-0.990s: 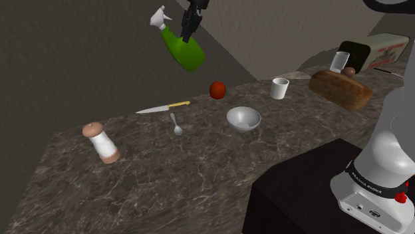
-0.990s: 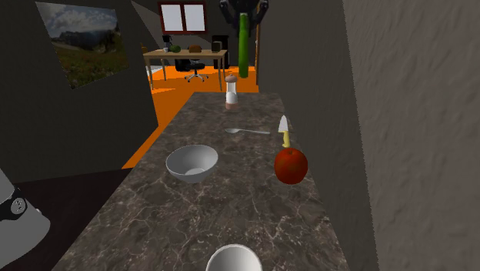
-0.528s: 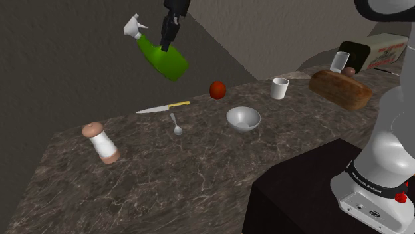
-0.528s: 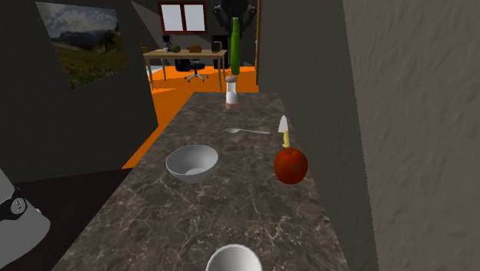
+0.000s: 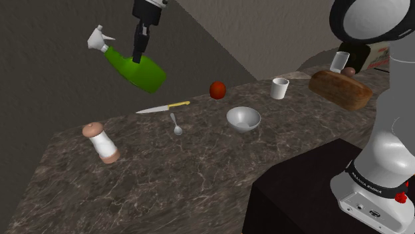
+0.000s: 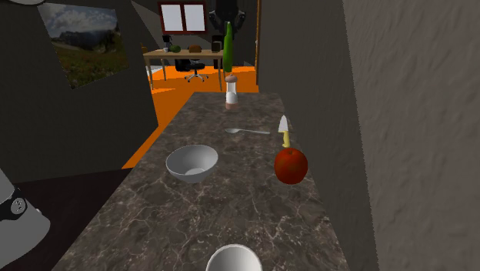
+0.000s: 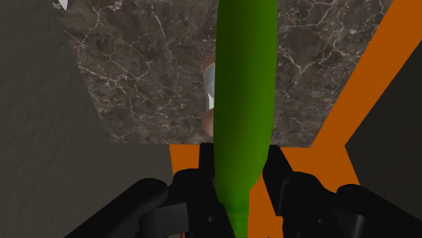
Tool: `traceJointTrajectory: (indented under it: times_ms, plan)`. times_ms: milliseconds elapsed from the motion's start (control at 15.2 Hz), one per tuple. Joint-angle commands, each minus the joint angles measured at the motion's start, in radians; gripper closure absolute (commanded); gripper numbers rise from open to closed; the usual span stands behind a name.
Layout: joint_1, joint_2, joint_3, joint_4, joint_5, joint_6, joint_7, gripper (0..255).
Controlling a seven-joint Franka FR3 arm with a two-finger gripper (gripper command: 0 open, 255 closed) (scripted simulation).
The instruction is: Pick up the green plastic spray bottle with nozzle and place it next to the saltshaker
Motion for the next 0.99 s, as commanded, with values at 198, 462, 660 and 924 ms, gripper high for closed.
traceJointTrajectory:
  times_ms: [198,462,660,924]
  plan:
    - [0.041,0.144,0.020,0.204,-0.014,-0.020,0.107,255]
    - [0.057,0.153,0.023,0.176,-0.014,0.021,0.106,255]
    - [0.066,0.138,0.023,0.110,-0.009,0.067,0.086,255]
    - [0.075,0.125,0.025,0.037,-0.002,0.122,0.061,255]
